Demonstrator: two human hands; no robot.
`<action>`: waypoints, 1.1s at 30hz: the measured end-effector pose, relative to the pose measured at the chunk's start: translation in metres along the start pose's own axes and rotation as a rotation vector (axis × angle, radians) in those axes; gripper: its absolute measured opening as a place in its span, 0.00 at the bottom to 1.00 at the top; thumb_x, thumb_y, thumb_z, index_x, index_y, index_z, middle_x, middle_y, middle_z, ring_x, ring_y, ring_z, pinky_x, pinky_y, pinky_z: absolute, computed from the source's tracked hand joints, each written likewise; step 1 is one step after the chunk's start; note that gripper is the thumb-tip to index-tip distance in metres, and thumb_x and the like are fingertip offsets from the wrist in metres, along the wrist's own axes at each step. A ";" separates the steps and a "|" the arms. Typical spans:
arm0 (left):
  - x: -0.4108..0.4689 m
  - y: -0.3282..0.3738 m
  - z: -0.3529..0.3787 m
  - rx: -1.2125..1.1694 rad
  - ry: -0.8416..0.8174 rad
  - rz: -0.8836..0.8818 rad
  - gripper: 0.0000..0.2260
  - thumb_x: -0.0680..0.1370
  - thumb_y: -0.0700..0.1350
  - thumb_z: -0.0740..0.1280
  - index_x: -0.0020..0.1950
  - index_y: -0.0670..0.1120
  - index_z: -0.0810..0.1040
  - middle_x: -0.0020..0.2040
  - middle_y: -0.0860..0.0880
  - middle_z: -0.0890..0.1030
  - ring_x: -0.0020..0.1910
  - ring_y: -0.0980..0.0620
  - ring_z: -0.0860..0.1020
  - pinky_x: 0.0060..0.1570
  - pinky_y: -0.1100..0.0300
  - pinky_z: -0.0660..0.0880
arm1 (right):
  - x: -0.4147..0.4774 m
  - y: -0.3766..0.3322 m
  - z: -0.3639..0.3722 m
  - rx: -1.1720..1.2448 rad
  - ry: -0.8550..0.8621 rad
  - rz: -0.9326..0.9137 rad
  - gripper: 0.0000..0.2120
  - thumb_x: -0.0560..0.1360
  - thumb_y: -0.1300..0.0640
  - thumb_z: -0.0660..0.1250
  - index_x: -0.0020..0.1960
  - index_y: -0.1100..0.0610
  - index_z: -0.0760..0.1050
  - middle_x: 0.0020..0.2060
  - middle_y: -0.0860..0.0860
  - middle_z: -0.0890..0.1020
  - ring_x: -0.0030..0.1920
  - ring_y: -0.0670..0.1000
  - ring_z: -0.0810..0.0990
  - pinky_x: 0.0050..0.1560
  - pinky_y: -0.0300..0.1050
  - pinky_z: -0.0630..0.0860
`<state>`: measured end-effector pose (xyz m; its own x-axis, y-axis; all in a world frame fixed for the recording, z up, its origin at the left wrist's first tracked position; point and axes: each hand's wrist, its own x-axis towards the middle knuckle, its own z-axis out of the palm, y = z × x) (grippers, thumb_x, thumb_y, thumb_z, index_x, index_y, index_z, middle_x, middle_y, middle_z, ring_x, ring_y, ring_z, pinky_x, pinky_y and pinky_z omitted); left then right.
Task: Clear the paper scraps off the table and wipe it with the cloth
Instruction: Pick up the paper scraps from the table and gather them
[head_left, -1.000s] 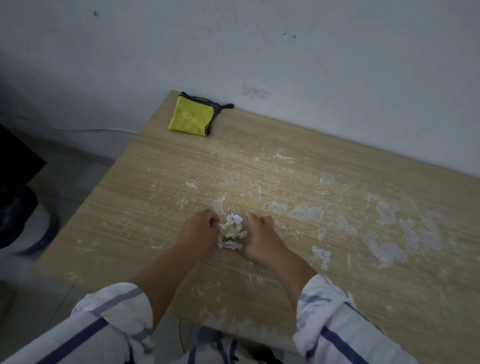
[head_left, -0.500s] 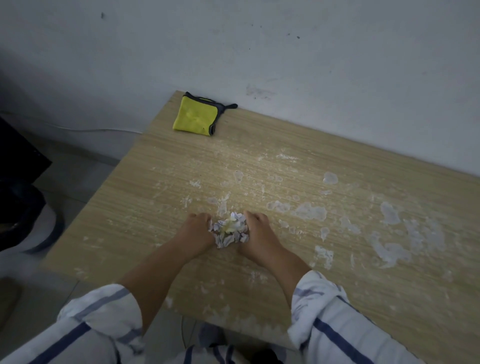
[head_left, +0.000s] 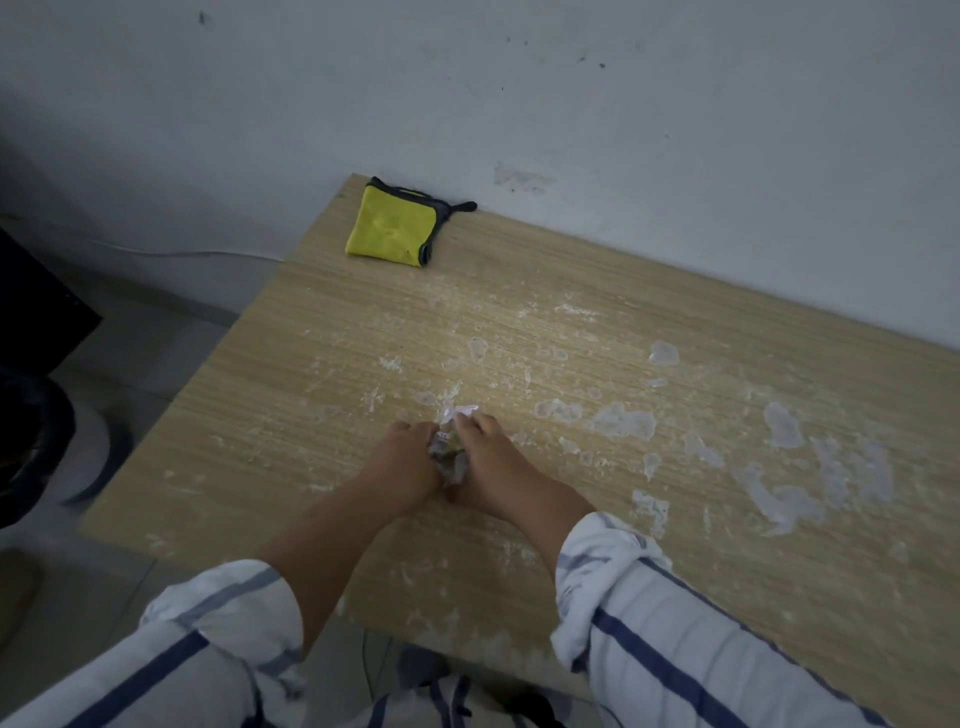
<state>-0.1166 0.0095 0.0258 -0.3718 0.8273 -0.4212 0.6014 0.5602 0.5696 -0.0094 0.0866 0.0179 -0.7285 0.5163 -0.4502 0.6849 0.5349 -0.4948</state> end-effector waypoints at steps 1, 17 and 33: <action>0.000 0.002 0.000 0.017 -0.004 0.014 0.15 0.76 0.39 0.61 0.63 0.43 0.73 0.60 0.45 0.75 0.61 0.45 0.69 0.55 0.63 0.64 | 0.002 -0.001 0.001 -0.003 0.010 -0.005 0.41 0.71 0.56 0.71 0.75 0.57 0.50 0.73 0.59 0.54 0.71 0.61 0.60 0.69 0.54 0.63; 0.005 -0.001 0.003 -0.437 0.009 -0.194 0.14 0.72 0.35 0.62 0.48 0.49 0.83 0.40 0.47 0.84 0.40 0.47 0.82 0.44 0.51 0.80 | 0.006 0.003 0.033 -0.121 0.336 -0.236 0.16 0.78 0.60 0.58 0.65 0.61 0.70 0.57 0.60 0.74 0.53 0.59 0.72 0.52 0.49 0.71; 0.023 0.010 -0.015 -0.290 0.049 -0.113 0.27 0.72 0.34 0.61 0.71 0.45 0.67 0.54 0.44 0.79 0.51 0.46 0.78 0.45 0.58 0.72 | 0.025 0.015 -0.021 0.199 0.415 -0.065 0.06 0.76 0.61 0.61 0.42 0.58 0.76 0.37 0.48 0.70 0.41 0.52 0.69 0.40 0.41 0.62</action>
<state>-0.1300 0.0354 0.0328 -0.4625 0.7560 -0.4633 0.3299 0.6317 0.7015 -0.0171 0.1217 0.0151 -0.6748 0.7314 -0.0984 0.5924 0.4572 -0.6634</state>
